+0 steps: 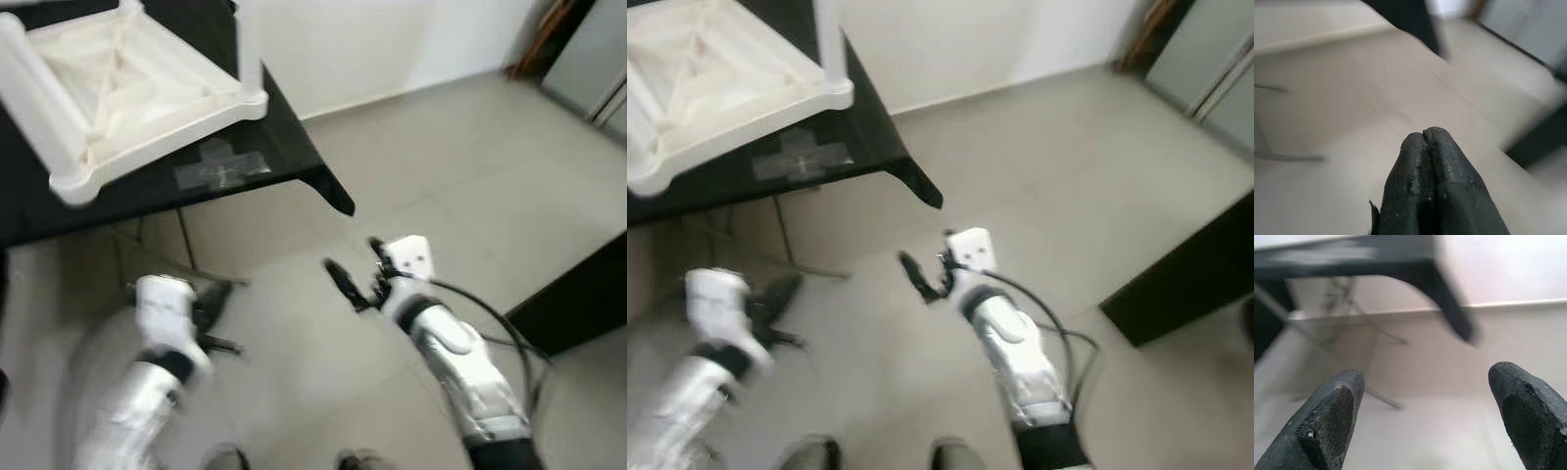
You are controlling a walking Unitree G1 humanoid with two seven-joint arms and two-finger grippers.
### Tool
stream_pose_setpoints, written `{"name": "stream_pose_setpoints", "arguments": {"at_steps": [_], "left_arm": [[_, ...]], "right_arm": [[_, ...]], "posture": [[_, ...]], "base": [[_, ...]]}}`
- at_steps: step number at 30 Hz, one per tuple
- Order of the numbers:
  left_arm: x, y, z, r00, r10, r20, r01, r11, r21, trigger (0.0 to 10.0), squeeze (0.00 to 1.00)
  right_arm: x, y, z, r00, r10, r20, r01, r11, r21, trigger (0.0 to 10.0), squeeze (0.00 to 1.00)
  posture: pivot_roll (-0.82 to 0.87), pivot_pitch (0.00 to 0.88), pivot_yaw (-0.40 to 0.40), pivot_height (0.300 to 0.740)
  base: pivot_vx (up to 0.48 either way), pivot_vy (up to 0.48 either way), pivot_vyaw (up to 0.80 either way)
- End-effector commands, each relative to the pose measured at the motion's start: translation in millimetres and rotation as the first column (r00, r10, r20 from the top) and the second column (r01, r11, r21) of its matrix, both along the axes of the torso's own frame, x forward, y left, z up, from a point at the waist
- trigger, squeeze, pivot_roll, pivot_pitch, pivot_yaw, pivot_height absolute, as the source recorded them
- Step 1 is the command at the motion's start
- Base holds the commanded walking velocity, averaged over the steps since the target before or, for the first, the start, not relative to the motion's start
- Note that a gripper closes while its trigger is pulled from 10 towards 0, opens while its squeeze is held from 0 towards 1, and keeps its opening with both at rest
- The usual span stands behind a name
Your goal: Building children table
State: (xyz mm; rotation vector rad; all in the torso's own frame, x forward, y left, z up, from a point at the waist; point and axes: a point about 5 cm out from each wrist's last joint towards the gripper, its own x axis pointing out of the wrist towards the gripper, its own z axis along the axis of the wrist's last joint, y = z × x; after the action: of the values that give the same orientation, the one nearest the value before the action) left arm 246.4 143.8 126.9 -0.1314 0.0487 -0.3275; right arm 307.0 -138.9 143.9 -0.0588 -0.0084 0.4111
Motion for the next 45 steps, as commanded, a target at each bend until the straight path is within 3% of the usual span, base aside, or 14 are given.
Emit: {"name": "stream_pose_setpoints", "arguments": {"at_steps": [1,19,23,29,32,35,36,39,41,45], "left_arm": [[-0.6,5.4,-1.6,1.000,0.027,-0.001,-0.027,1.000,0.015,10.0,0.00],[4.3,2.6,2.8,0.998,0.055,0.043,-0.056,0.998,0.024,10.0,0.00],[4.3,3.0,6.1,0.997,0.060,0.053,-0.061,0.998,0.020,10.0,0.00],[2.3,1.3,14.6,0.996,0.024,0.082,-0.026,1.000,0.016,10.0,0.00],[1.0,1.4,25.0,0.993,0.000,0.117,-0.002,1.000,0.017,10.0,0.00],[1.0,1.4,25.0,0.993,0.000,0.117,-0.002,1.000,0.017,10.0,0.00],[0.6,-0.5,34.5,0.989,-0.023,0.146,0.022,1.000,0.010,10.0,0.00],[0.5,-1.5,40.4,0.986,-0.034,0.164,0.033,0.999,0.006,10.0,0.00],[1.1,-3.1,49.7,0.980,-0.043,0.193,0.044,0.999,0.001,10.0,0.00],[3.5,-5.1,56.8,0.975,-0.038,0.217,0.040,0.999,-0.003,10.0,0.00]], "right_arm": [[-4.5,-0.1,-6.0,0.999,-0.019,-0.029,0.020,1.000,0.008,10.0,0.00],[0.0,-1.4,-5.6,0.999,-0.024,-0.022,0.024,1.000,-0.007,10.0,0.00],[1.9,-0.1,-3.4,1.000,0.027,-0.013,-0.028,0.998,-0.064,10.0,0.00],[-3.5,8.3,-1.9,0.992,0.123,0.001,-0.123,0.992,-0.024,10.0,0.00],[-5.3,12.1,11.8,0.976,0.213,0.050,-0.213,0.977,-0.012,10.0,0.00],[-5.3,12.1,11.8,0.976,0.213,0.050,-0.213,0.977,-0.012,10.0,0.00],[-2.8,6.1,25.4,0.968,0.235,0.090,-0.236,0.972,0.003,10.0,0.00],[1.0,0.0,35.0,0.968,0.224,0.117,-0.229,0.973,0.028,10.0,0.00],[8.0,-10.0,53.0,0.965,0.204,0.166,-0.214,0.975,0.050,10.0,0.00],[15.4,-18.2,72.9,0.959,0.185,0.216,-0.197,0.980,0.038,10.0,0.00]], "posture": [[0.02,0.252,-0.089,0.740],[0.01,0.255,-0.101,0.740],[-0.01,0.254,-0.105,0.740],[0.00,0.250,-0.095,0.740],[0.01,0.249,-0.083,0.740],[0.01,0.249,-0.083,0.740],[0.02,0.249,-0.075,0.740],[0.02,0.247,-0.075,0.740],[0.02,0.247,-0.077,0.740],[0.03,0.244,-0.083,0.740]], "base": [[0.000,0.000,0.00],[0.308,0.000,0.00],[0.305,0.000,0.60],[0.307,0.000,0.80],[0.307,0.000,0.00],[0.307,0.000,0.00],[0.307,0.000,0.00],[0.307,0.000,0.00],[0.307,0.000,0.00],[0.308,0.000,0.00]]}}
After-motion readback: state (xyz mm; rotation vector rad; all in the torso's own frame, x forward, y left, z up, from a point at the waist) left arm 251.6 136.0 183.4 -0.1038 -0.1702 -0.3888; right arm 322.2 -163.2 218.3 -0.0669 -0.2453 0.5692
